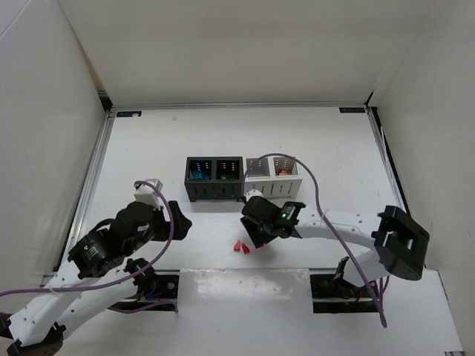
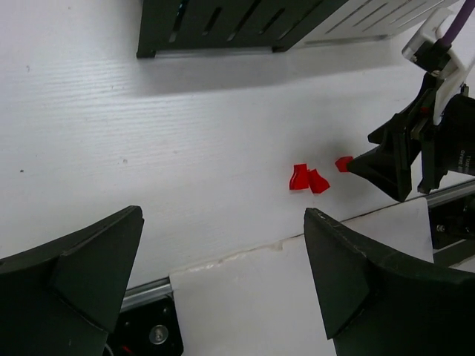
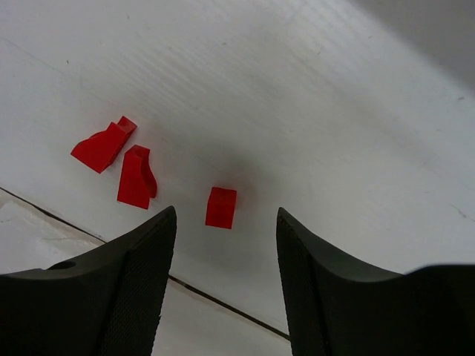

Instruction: Sort the legos into containers by color

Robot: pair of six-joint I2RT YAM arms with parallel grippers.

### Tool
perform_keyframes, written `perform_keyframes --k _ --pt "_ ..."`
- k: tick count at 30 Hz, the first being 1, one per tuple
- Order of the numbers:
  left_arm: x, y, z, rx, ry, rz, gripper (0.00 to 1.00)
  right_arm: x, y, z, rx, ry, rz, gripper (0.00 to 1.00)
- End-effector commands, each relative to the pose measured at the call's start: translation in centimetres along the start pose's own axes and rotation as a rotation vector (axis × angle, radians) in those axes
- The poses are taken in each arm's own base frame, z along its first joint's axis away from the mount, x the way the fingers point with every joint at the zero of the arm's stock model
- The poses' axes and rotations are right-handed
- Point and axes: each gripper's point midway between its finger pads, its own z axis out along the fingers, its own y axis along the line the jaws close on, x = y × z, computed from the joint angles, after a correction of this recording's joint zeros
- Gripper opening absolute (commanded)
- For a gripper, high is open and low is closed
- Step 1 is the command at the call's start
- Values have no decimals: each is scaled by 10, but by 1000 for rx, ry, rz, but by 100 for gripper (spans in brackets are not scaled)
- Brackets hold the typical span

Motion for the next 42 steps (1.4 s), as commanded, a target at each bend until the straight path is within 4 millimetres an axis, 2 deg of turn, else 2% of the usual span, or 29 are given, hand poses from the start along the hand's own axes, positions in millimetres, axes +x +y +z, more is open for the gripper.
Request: perform_keyframes --k 1,9,14,21,25,28,31,33,34,35,36,37,38,39,41,42 --pt "13 6 2 -42 62 -11 100 6 10 16 -33 11 23 58" --pt "7 2 0 -43 75 23 100 22 18 32 -29 58 27 51" --pt "7 2 1 -43 78 26 100 31 19 38 -12 79 20 36" --pt "7 -1 2 -37 87 22 100 26 17 33 10 59 24 9" --pt "7 -3 5 -38 91 29 100 16 14 18 19 29 16 6" --pt "6 -7 8 -29 100 35 100 -7 10 -7 17 -44 18 6" --pt "8 -10 12 -26 119 41 100 -39 -20 -40 76 -124 18 6" --pt "10 -14 16 -8 122 43 100 -72 -37 -65 70 -205 27 6" --pt "10 -14 19 -11 126 38 100 -80 -49 -71 73 -217 58 6" --pt "8 -17 20 3 114 34 100 -96 -62 -86 85 -268 97 6" --pt "9 -20 22 13 118 33 100 -108 -69 -94 94 -302 73 6" --pt "12 -19 24 13 126 34 100 -115 -75 -99 103 -323 74 8" --pt "10 -23 26 27 116 30 100 -132 -96 -107 136 -362 114 8" --pt "12 -23 27 26 126 32 100 -139 -102 -110 138 -376 115 8" --pt "15 -23 31 13 150 37 100 -150 -130 -108 163 -372 182 8" --pt "15 -24 32 15 157 38 100 -158 -134 -111 154 -388 193 8"
